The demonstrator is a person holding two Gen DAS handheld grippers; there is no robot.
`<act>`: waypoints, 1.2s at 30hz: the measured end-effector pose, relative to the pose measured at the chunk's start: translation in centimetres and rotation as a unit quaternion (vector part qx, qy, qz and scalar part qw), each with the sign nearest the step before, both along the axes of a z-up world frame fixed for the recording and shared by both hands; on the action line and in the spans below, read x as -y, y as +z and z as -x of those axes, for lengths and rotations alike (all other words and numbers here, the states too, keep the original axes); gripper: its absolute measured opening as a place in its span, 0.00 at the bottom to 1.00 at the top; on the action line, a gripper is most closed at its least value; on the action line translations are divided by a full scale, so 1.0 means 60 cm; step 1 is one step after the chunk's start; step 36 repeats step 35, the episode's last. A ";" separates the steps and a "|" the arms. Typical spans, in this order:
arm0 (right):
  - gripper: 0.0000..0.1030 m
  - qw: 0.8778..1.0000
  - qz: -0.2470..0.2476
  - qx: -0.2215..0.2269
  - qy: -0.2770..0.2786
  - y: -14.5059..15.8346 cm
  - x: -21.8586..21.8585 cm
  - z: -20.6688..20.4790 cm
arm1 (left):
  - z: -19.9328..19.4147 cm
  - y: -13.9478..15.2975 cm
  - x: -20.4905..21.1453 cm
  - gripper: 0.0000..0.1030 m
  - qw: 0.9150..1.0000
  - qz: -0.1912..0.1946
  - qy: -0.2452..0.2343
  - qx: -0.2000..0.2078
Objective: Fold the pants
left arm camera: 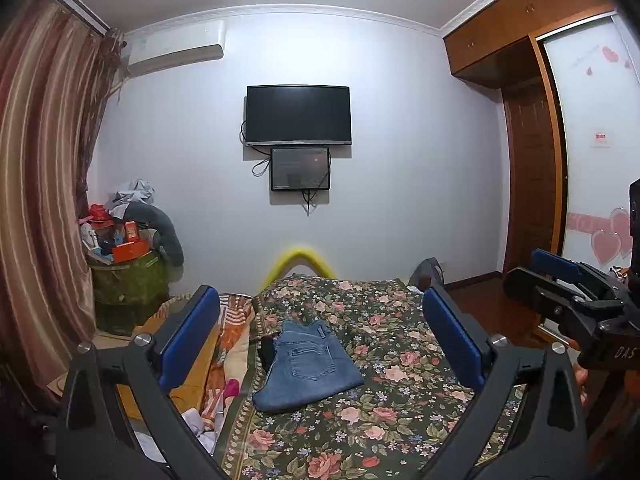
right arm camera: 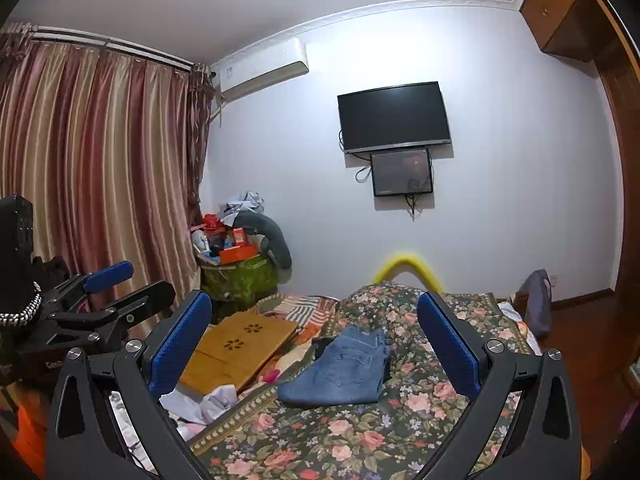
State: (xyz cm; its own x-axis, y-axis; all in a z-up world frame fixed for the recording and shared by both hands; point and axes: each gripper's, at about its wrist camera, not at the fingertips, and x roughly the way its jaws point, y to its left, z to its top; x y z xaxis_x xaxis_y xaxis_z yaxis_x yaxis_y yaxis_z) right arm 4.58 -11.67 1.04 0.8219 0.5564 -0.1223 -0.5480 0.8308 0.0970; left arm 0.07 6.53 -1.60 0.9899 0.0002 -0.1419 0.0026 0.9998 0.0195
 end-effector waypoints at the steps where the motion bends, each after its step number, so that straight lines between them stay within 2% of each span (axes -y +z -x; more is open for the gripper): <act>1: 0.99 1.000 0.000 0.000 -0.001 0.000 0.000 0.000 | 0.000 0.000 -0.001 0.99 1.000 0.001 -0.001 0.000; 12: 0.99 1.000 -0.002 -0.002 -0.007 0.001 0.005 -0.001 | -0.004 -0.008 -0.008 0.99 1.000 0.009 -0.024 -0.012; 36: 0.99 1.000 -0.001 -0.006 -0.015 -0.001 0.012 -0.004 | -0.013 -0.018 -0.008 1.00 0.999 0.014 -0.036 -0.031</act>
